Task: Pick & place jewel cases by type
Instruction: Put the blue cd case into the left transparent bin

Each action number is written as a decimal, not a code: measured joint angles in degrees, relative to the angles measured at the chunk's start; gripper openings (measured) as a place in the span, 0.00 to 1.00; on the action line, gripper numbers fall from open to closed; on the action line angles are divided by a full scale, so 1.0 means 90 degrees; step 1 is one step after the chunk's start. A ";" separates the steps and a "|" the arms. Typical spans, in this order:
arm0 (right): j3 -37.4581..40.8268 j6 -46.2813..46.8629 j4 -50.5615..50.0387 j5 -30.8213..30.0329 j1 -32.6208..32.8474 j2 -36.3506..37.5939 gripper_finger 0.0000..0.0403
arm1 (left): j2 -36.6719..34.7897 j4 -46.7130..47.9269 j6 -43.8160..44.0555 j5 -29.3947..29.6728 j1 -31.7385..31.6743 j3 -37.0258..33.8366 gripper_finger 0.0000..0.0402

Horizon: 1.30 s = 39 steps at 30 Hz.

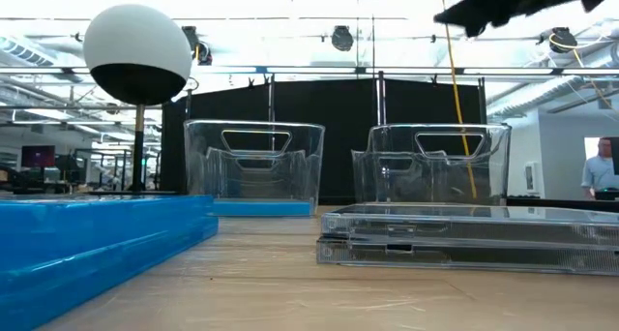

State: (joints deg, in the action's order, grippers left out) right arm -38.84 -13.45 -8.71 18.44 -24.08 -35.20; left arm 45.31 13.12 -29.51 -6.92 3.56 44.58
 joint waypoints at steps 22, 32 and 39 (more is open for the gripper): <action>0.1557 0.0433 0.3271 -0.3725 0.4407 -0.0856 0.00 | -0.2542 -0.1742 0.2161 0.0223 0.0545 -0.2868 0.00; 0.1549 0.0192 0.5195 -0.4740 0.5286 -0.2983 0.00 | -0.2538 -0.1683 0.2496 0.1125 0.1191 -0.3264 0.00; 0.0717 0.0011 0.4806 -0.4721 0.5679 -0.3710 0.00 | -0.2353 -0.1081 0.3177 0.1113 0.1479 -0.3264 0.02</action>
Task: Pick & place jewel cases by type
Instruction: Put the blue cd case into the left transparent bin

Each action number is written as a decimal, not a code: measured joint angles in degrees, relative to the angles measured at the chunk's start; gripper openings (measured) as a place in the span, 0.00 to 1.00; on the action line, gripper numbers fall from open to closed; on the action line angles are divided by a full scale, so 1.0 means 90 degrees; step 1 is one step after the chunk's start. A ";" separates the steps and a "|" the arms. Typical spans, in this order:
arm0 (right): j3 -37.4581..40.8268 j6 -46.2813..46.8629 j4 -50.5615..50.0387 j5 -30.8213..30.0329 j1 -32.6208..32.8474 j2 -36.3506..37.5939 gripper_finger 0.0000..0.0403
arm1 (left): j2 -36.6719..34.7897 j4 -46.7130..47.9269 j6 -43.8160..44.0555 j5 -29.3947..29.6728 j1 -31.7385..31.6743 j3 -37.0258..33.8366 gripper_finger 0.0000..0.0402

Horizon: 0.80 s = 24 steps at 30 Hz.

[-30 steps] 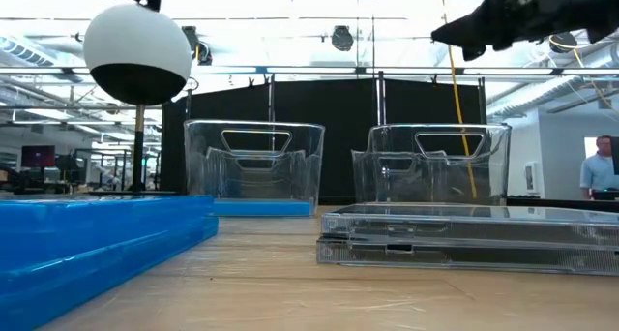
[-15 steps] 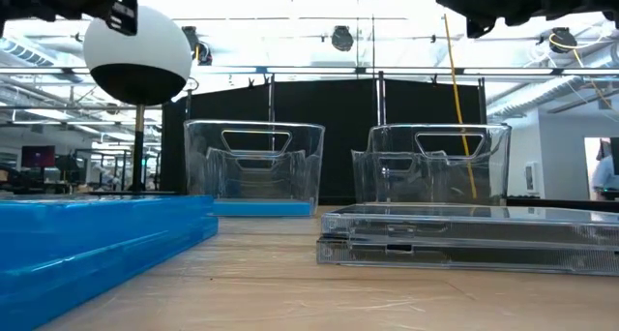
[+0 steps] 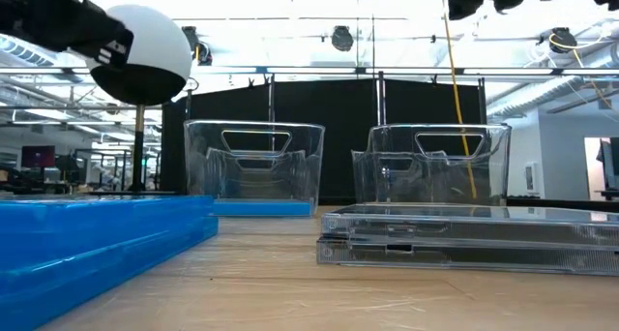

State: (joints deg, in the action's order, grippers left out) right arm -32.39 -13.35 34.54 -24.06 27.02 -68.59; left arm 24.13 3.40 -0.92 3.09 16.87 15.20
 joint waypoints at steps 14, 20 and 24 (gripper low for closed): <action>-0.1292 -0.0815 -0.0057 -0.1012 0.1041 -0.1552 0.00 | 0.1907 -0.0748 0.1598 0.2142 0.2378 0.0124 0.01; -0.1374 -0.0635 0.0028 -0.1827 0.1094 -0.1898 0.00 | 0.2133 -0.1367 0.0946 0.2830 0.3590 0.0136 0.01; -0.1374 -0.0395 -0.0013 -0.1458 0.0847 -0.2014 0.00 | 0.2142 -0.1248 0.1136 0.3154 0.3780 0.0136 0.01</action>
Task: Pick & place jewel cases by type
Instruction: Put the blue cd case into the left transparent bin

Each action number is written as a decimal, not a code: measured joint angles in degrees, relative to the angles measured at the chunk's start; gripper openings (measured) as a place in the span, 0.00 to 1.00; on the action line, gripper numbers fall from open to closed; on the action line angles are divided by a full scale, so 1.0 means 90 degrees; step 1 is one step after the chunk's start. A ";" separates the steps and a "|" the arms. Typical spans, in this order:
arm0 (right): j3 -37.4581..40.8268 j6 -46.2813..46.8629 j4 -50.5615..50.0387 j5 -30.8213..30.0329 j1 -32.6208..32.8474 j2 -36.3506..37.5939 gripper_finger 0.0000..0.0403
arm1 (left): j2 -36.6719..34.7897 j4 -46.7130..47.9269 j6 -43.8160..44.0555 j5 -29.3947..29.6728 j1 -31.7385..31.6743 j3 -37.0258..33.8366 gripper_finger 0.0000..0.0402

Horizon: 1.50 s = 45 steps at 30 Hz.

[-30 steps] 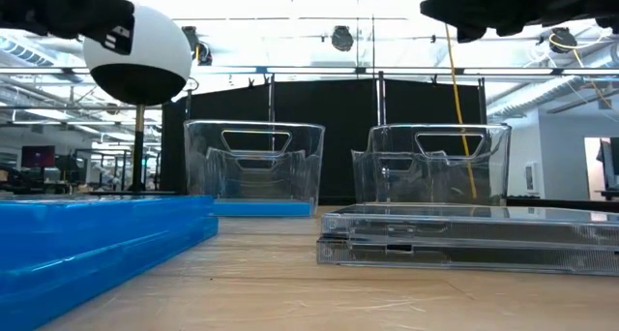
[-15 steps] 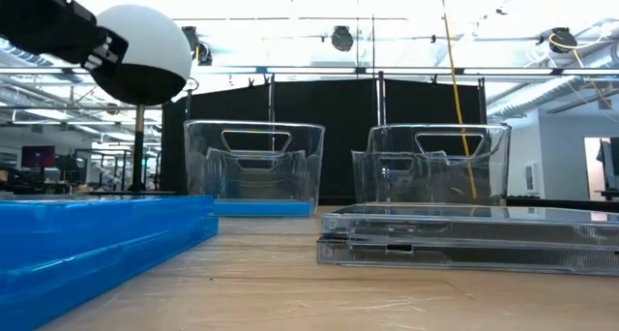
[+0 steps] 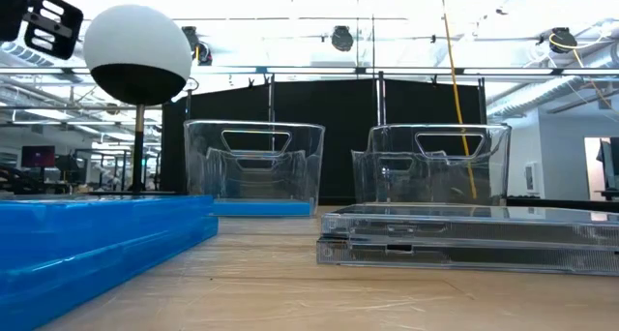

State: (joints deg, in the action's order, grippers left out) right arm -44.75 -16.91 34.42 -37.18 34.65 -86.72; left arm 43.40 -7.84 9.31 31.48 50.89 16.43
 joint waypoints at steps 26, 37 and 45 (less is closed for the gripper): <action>0.0002 0.1139 0.0198 0.2166 -0.0908 -0.0699 0.00 | 0.1748 0.0595 0.4290 -0.0441 -0.0206 -0.0015 0.15; 0.0002 0.1008 0.0227 0.2168 -0.0910 -0.0699 0.00 | 0.2054 0.0707 0.5901 -0.0582 -0.0726 -0.0019 0.70; 0.0002 0.0883 0.0386 0.2170 -0.0910 -0.0696 0.00 | 0.2054 0.0611 0.6524 -0.1013 -0.0923 -0.0196 0.88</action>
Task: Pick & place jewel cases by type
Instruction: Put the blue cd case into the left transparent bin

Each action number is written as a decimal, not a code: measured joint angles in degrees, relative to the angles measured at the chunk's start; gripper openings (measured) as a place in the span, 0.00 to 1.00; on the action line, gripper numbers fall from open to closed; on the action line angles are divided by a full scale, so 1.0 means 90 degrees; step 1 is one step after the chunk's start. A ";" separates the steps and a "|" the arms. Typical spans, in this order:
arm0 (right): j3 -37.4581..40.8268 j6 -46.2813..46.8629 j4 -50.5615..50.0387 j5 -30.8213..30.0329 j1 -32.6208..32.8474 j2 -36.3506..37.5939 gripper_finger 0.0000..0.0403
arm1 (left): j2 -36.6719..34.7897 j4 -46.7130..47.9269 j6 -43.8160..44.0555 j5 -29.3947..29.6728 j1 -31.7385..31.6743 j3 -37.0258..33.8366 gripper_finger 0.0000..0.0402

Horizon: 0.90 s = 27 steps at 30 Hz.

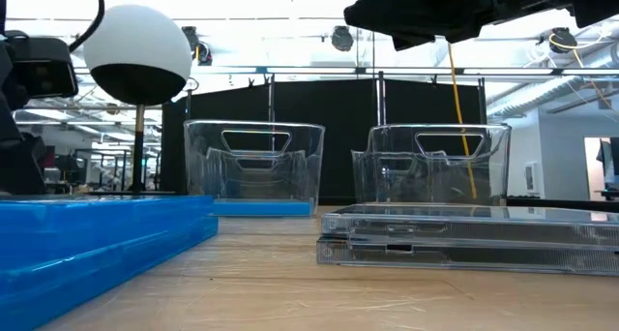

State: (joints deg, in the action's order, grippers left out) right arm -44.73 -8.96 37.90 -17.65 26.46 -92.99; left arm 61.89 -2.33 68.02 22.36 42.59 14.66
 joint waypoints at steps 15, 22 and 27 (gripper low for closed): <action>0.0002 -0.0031 0.0146 0.0180 0.0002 0.0000 0.00 | 0.0320 -0.0154 -0.0859 -0.1010 -0.0869 -0.0008 0.78; 0.0002 -0.0031 0.0147 0.0168 0.0002 0.0000 0.00 | 0.0769 -0.0689 -0.1273 -0.1523 -0.1158 -0.0010 0.78; 0.0003 -0.0031 0.0147 0.0168 0.0002 0.0000 0.00 | 0.1035 -0.1178 -0.1541 -0.1968 -0.1339 -0.0010 0.78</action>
State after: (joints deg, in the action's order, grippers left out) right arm -44.70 -9.23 39.22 -16.14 26.48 -92.99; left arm 71.20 -12.94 54.15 4.65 30.54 14.57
